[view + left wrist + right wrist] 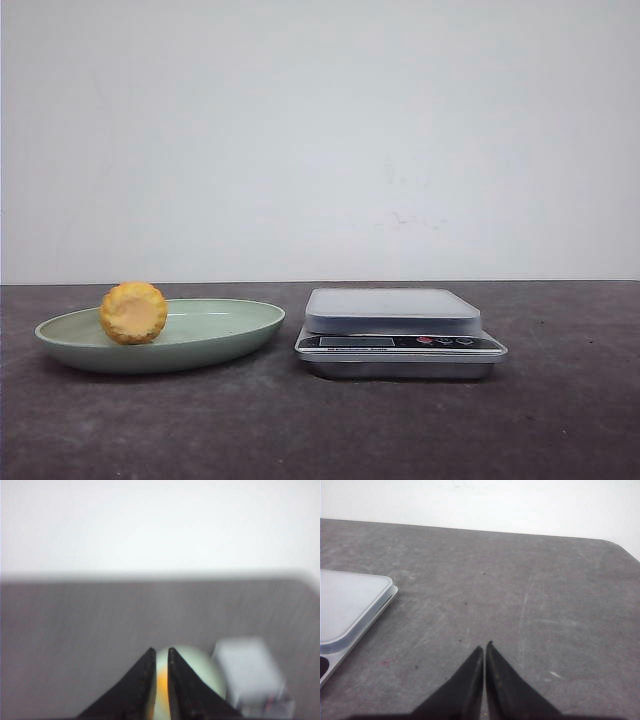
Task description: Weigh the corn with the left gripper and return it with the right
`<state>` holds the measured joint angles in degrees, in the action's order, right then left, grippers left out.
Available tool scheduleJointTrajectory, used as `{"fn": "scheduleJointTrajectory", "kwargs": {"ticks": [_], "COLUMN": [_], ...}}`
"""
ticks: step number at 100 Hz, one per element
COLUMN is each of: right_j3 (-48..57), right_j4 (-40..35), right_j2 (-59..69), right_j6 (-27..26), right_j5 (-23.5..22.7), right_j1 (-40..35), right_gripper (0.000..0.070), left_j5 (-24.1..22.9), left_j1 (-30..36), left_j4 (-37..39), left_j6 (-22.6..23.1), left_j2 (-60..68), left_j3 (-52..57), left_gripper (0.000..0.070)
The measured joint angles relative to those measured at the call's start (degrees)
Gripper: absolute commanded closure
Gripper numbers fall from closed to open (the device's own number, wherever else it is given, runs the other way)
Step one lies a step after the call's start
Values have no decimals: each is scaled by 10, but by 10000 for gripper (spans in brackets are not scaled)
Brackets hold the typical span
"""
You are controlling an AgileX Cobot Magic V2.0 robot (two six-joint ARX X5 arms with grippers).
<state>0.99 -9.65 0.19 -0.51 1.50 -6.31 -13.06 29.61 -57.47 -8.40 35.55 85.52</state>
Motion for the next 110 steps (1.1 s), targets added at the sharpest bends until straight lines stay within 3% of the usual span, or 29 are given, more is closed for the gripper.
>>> {"fn": "scheduleJointTrajectory", "kwargs": {"ticks": [16, 25, 33, 54, 71, 84, 110], "right_j3": [0, 0, 0, 0, 0, 0, 0], "right_j4": [0, 0, 0, 0, 0, 1, 0], "right_j2": [0, 0, 0, 0, 0, 0, 0], "right_j6": [0, 0, 0, 0, 0, 0, 0], "right_j5": [0, 0, 0, 0, 0, -1, 0], "right_j1": [0, 0, 0, 0, 0, 0, 0], "right_gripper": [699, 699, 699, 699, 699, 699, 699], "left_j5": [177, 252, 286, 291, 288, 245, 126], "left_j1": [-87, -133, -174, -234, -247, -259, -273], "left_j4": [325, 469, 548, 606, 669, 664, 559], "left_j6": [94, 108, 97, -2, -38, -47, -28], "left_j2": [-70, -108, -138, -220, -318, -351, -353], "left_j3": [-223, -356, -467, -700, -806, -837, -837], "left_gripper": [700, 700, 700, 700, 700, 700, 700]}}
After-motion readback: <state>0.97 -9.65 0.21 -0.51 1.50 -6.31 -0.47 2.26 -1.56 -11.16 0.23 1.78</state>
